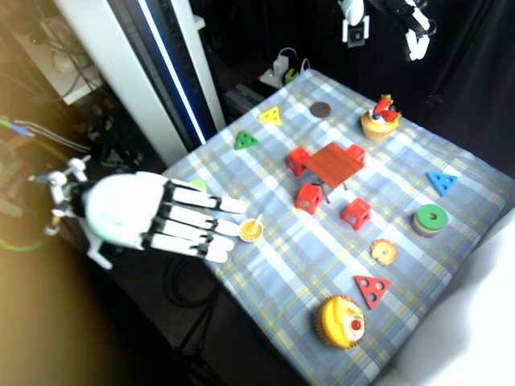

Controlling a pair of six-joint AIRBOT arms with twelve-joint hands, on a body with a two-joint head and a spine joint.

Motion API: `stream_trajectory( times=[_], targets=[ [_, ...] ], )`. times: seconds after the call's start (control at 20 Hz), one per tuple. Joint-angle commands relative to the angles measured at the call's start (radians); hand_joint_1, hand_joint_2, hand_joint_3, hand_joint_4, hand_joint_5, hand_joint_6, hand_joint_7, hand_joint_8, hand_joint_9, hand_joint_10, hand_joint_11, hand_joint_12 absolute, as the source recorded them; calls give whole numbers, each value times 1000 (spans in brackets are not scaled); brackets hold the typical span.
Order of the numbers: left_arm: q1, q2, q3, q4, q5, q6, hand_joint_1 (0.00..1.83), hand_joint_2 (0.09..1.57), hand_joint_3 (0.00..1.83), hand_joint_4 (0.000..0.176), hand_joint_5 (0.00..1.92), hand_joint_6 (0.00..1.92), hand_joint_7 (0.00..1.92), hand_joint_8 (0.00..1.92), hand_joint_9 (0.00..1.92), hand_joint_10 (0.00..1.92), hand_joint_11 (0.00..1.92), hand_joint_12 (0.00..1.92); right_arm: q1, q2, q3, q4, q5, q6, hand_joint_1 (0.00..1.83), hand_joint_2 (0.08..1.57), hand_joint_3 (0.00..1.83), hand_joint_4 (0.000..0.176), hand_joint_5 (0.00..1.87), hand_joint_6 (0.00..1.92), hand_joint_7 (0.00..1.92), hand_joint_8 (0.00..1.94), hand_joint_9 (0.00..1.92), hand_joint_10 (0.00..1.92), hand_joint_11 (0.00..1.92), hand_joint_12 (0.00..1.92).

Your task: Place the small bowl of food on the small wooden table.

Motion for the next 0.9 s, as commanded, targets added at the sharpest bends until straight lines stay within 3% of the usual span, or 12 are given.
stream_trajectory(
  times=[0.0,0.05,0.15,0.25,0.35,0.4,0.55,0.6,0.7,0.75,0.8,0.85],
  targets=[
    [-11,-6,7,6,-121,-6,45,1184,11,152,384,7,228,4,110,9,0,247,25,-4,11,4,82,12,930,1061,2,0,490,0,480,0,419,1,194,506],
    [-11,-6,7,6,-120,-6,39,1187,7,143,388,5,227,1,107,5,0,240,48,-11,20,-12,59,15,945,1038,3,0,497,0,480,0,426,0,254,450],
    [-11,-7,7,6,-119,-7,34,1187,3,151,390,3,230,2,111,4,0,248,94,-31,50,-49,2,33,1005,1023,0,0,504,2,481,1,438,4,320,449],
    [-11,-7,8,6,-114,-7,118,1194,1,142,422,8,268,7,146,7,0,269,138,-53,84,-92,-60,71,1039,1000,0,0,490,0,462,0,439,4,325,443],
    [-11,-6,8,5,-114,-7,132,1197,1,159,410,1,267,1,150,4,0,254,180,-73,111,-138,-126,93,1028,1002,0,0,458,0,455,4,441,3,301,440],
    [-11,-6,9,5,-113,-7,140,1201,1,151,425,4,278,3,163,6,0,267,199,-83,123,-160,-156,101,951,990,0,0,452,0,480,5,456,2,255,523],
    [-11,-6,9,5,-110,-7,120,1200,0,157,416,0,274,2,161,1,0,313,252,-104,150,-213,-233,105,938,956,1,0,483,0,548,1,540,3,333,552],
    [-11,-5,10,5,-109,-7,110,1202,0,160,408,0,268,1,156,0,0,310,264,-107,155,-230,-257,107,982,955,1,0,489,2,551,0,533,0,314,541],
    [-11,-4,10,6,-108,-8,127,1205,1,167,387,0,255,0,143,0,0,272,276,-109,160,-247,-280,108,935,945,0,0,520,4,557,2,492,1,55,836],
    [-11,-4,10,6,-107,-8,132,1206,1,168,377,0,257,1,140,0,0,261,277,-109,163,-249,-287,108,926,942,0,0,518,1,565,1,512,2,132,783],
    [-11,-4,10,6,-107,-8,122,1208,1,168,364,0,251,0,133,0,0,264,277,-109,165,-249,-290,109,950,945,0,0,469,4,537,7,532,2,276,608],
    [-11,-4,10,6,-106,-9,122,1207,1,174,353,0,250,0,134,1,0,262,277,-111,168,-249,-296,111,949,958,0,28,458,0,545,1,585,2,396,482]
  ],
)
